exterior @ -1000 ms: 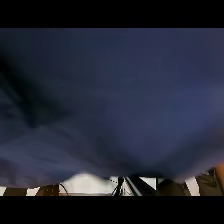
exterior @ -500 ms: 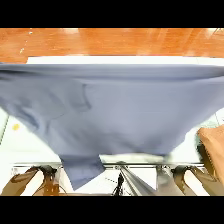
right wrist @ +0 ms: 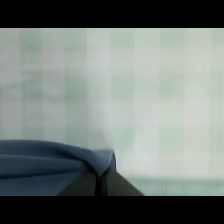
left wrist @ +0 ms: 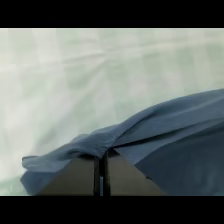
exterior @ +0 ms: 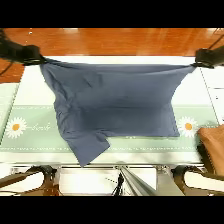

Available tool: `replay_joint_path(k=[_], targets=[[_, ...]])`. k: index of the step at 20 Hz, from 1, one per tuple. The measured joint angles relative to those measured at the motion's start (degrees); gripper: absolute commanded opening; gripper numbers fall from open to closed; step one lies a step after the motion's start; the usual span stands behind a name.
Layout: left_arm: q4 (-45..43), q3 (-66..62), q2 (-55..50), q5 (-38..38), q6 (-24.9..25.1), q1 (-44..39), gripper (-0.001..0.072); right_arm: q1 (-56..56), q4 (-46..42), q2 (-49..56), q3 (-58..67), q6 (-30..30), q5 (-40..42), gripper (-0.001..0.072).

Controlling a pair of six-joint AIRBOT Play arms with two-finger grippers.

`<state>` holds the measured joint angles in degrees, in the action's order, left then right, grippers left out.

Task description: Fold the shirts.

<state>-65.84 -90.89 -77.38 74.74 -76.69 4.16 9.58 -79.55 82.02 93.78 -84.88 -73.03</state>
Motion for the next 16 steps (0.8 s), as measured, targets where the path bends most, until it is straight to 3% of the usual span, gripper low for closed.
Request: replay_joint_path(k=[5, 8, 13, 16], targets=[[0.3, 0.2, -11.2, -16.2, 2.4, -2.5, 0.0024, -1.0, 2.4, 9.4, -0.2, -2.8, 20.5, 0.0029], [0.3, 0.3, -16.4, -21.8, 2.8, -3.4, 0.0024, -1.3, 3.5, 13.9, -0.2, -4.1, 27.4, 0.003], [0.3, 0.3, -21.5, -23.4, 3.0, -4.2, 0.0024, -1.2, 4.2, 18.8, -0.2, -4.7, 28.0, 0.003], [0.3, 0.2, -21.7, -19.1, 3.0, -4.0, 0.0024, -0.6, 4.3, 18.6, -0.2, -4.8, 23.7, 0.003]])
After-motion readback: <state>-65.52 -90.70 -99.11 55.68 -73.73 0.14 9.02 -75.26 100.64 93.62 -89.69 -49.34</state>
